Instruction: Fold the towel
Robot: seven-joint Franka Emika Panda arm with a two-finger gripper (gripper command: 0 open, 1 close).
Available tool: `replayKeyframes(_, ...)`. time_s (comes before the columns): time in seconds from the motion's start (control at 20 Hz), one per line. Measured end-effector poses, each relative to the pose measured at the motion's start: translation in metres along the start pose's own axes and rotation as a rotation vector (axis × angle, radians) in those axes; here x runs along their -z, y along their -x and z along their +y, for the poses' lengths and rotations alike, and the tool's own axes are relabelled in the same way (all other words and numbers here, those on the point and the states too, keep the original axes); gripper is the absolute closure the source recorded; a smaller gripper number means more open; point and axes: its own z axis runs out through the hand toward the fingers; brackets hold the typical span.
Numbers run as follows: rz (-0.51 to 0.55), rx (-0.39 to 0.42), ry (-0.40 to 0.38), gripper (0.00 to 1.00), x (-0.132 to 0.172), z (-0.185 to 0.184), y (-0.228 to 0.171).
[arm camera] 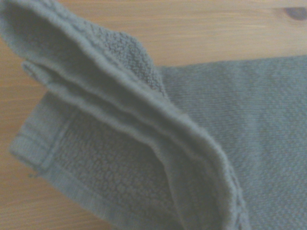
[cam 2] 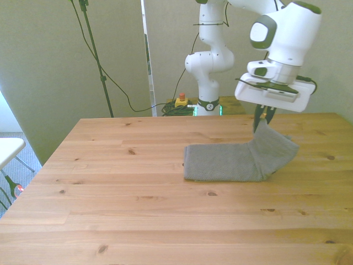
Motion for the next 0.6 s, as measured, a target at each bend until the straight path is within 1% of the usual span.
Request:
replayKeyframes(0.15,-0.017,-0.035,-0.032,1.0,0.008,0.027,-0.029)
replayKeyframes(0.35,-0.021,-0.053,-0.061,1.0,0.016,0.047,-0.04)
replayKeyframes(0.6,-0.025,-0.09,-0.071,1.0,0.019,0.071,-0.06)
